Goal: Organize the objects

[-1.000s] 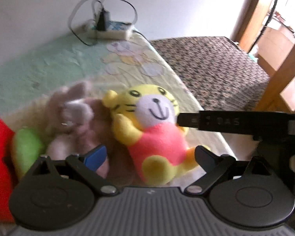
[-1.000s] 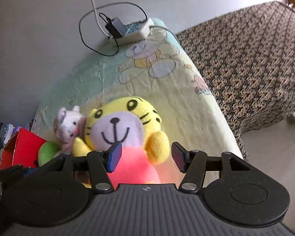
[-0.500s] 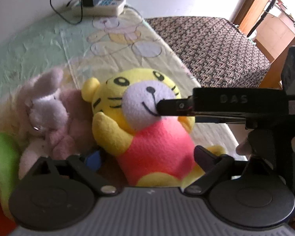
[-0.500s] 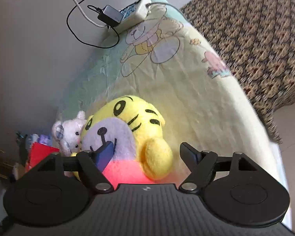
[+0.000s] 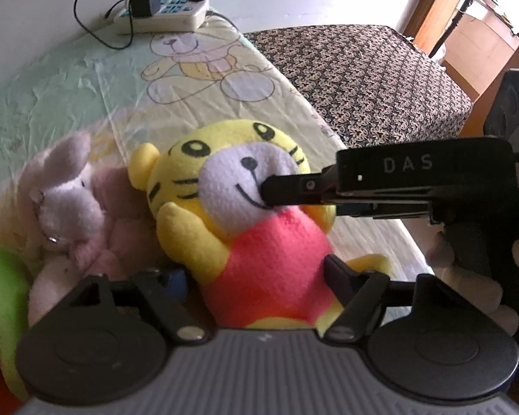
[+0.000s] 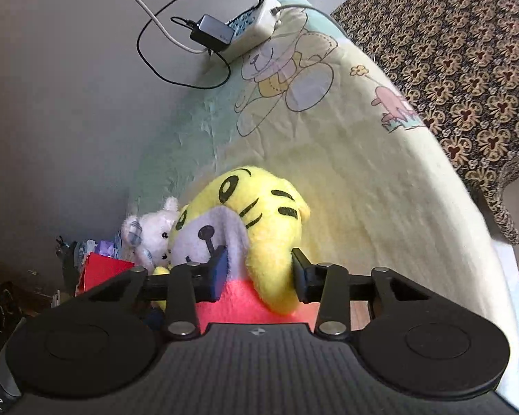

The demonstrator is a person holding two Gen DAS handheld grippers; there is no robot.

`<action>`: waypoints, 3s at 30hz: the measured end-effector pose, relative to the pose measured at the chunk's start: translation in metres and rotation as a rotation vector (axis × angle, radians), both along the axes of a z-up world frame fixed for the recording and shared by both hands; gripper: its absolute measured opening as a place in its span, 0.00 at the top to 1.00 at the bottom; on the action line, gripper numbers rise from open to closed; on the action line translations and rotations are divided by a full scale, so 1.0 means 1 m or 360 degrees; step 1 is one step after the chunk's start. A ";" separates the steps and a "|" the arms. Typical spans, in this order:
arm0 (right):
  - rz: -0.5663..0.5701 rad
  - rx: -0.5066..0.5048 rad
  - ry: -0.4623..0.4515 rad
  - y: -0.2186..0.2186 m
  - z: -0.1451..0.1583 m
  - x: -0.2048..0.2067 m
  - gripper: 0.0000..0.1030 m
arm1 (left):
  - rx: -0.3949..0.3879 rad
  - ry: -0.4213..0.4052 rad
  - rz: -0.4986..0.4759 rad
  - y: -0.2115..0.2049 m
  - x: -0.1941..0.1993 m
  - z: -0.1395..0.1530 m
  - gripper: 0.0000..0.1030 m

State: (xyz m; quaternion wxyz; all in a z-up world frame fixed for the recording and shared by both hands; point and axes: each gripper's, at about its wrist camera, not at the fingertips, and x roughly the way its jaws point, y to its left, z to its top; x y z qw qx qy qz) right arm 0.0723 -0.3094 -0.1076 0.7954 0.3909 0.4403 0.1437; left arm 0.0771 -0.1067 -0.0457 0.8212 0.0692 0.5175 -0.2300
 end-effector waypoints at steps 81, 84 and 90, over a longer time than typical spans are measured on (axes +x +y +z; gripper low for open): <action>0.0049 -0.1061 -0.0479 0.411 0.107 -0.023 0.65 | 0.0024 -0.0246 0.0387 0.397 -0.026 0.035 0.47; 0.0043 -0.1024 -0.0486 0.407 0.106 -0.024 0.62 | 0.0087 -0.0167 0.0408 0.390 -0.015 0.026 0.47; 0.0023 -0.0901 -0.0498 0.395 0.107 -0.031 0.62 | 0.0205 -0.0067 0.0406 0.376 -0.003 0.012 0.51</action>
